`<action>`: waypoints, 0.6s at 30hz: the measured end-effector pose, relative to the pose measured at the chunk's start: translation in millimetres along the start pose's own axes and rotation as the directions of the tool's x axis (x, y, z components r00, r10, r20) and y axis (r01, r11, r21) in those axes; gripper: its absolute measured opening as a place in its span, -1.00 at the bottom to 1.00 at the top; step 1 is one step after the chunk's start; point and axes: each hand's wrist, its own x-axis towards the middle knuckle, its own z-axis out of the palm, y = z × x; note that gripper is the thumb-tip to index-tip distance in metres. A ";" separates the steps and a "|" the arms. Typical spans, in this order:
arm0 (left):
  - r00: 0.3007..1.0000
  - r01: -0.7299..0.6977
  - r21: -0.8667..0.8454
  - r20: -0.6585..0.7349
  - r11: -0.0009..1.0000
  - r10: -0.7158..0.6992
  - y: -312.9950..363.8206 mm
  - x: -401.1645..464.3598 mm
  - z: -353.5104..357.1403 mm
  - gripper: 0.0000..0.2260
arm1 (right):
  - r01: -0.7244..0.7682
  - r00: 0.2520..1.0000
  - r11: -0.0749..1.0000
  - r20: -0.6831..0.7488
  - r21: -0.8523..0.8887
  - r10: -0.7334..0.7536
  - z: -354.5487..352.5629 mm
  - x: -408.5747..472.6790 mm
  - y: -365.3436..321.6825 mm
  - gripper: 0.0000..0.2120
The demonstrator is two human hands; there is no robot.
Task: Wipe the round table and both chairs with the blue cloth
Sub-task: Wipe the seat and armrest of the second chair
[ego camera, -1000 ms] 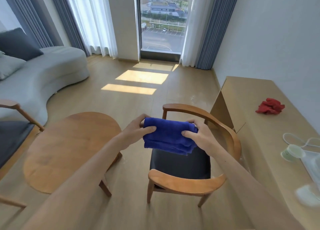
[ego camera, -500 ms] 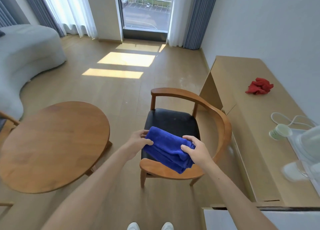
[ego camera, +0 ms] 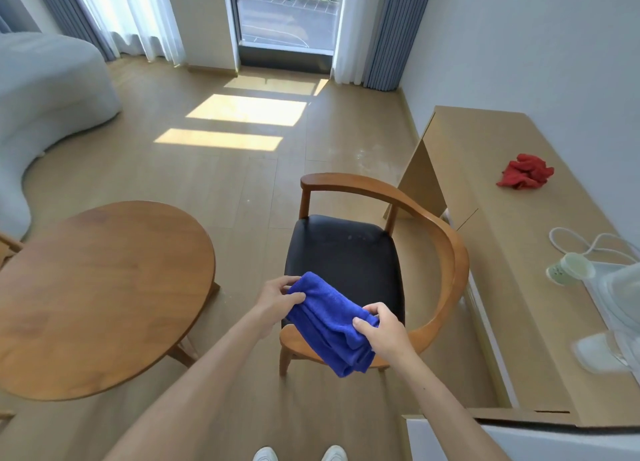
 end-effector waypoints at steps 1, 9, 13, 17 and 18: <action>1.000 -0.012 0.014 -0.027 1.000 0.012 -1.2 6.0 -1.7 -0.70 | -0.020 1.000 0.999 -0.008 0.039 0.020 6.2 1.1 2.6 -0.89; 0.998 -0.007 0.297 -0.065 0.955 0.027 -65.7 61.9 5.2 -0.57 | -0.207 0.978 0.977 -0.013 0.049 0.208 87.6 23.6 82.1 -0.82; 0.999 -0.018 0.616 0.038 0.787 -0.007 -138.7 65.3 1.9 -0.56 | -0.023 0.986 0.855 -0.155 -0.519 -0.067 123.7 35.0 117.2 -0.63; 0.992 -0.122 0.675 0.091 0.728 0.082 -174.0 60.8 3.5 -0.49 | 0.284 0.865 0.688 -0.132 -0.668 -0.484 141.2 50.3 119.7 -0.36; 0.990 -0.137 0.681 0.081 0.720 0.112 -176.9 60.2 5.3 -0.48 | 0.346 0.842 0.656 -0.086 -0.671 -0.532 142.7 54.6 115.7 -0.35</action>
